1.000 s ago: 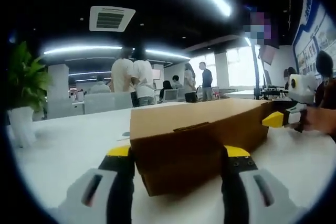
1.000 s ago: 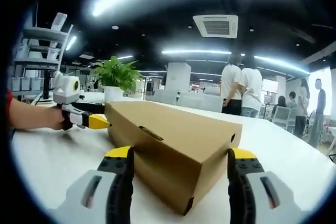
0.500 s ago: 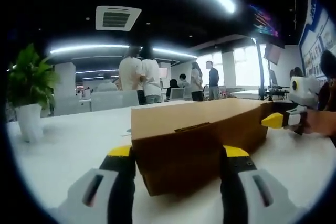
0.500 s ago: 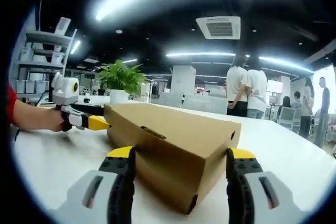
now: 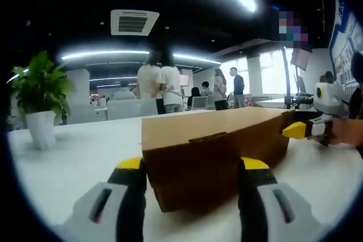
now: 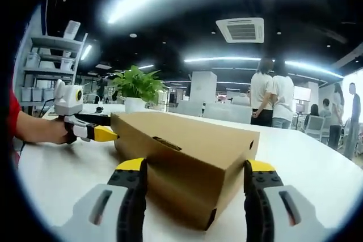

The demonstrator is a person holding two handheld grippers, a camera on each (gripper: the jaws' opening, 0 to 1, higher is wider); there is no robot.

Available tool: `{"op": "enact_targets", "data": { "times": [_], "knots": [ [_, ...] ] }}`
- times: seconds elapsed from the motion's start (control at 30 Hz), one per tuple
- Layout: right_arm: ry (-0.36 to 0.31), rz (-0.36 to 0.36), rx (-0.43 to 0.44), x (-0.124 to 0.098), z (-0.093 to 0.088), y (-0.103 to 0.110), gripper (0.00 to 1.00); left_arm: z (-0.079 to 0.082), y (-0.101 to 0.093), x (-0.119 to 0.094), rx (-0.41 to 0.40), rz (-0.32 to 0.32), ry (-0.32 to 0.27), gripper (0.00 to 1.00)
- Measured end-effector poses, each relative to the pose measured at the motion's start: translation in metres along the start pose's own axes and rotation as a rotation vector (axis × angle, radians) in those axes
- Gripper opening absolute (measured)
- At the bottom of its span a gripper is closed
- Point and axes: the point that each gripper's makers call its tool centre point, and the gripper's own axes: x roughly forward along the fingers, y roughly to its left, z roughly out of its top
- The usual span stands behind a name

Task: Operate the shoe box by opening the lid, removing the specified soft item, and placing it in the target area until the item is outside and the box remains undamaged.

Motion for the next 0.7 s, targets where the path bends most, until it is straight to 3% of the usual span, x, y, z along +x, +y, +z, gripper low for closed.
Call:
{"op": "enact_targets", "data": {
  "times": [0.6, 0.7],
  "knots": [
    [-0.001, 0.041, 0.003, -0.016, 0.001, 0.026, 0.69, -0.004, -0.004, -0.04, -0.028, 0.052, -0.002, 0.66],
    [0.002, 0.048, 0.007, -0.02, 0.002, 0.029, 0.68, -0.003, -0.005, -0.044, -0.028, 0.056, 0.019, 0.66]
  ]
}}
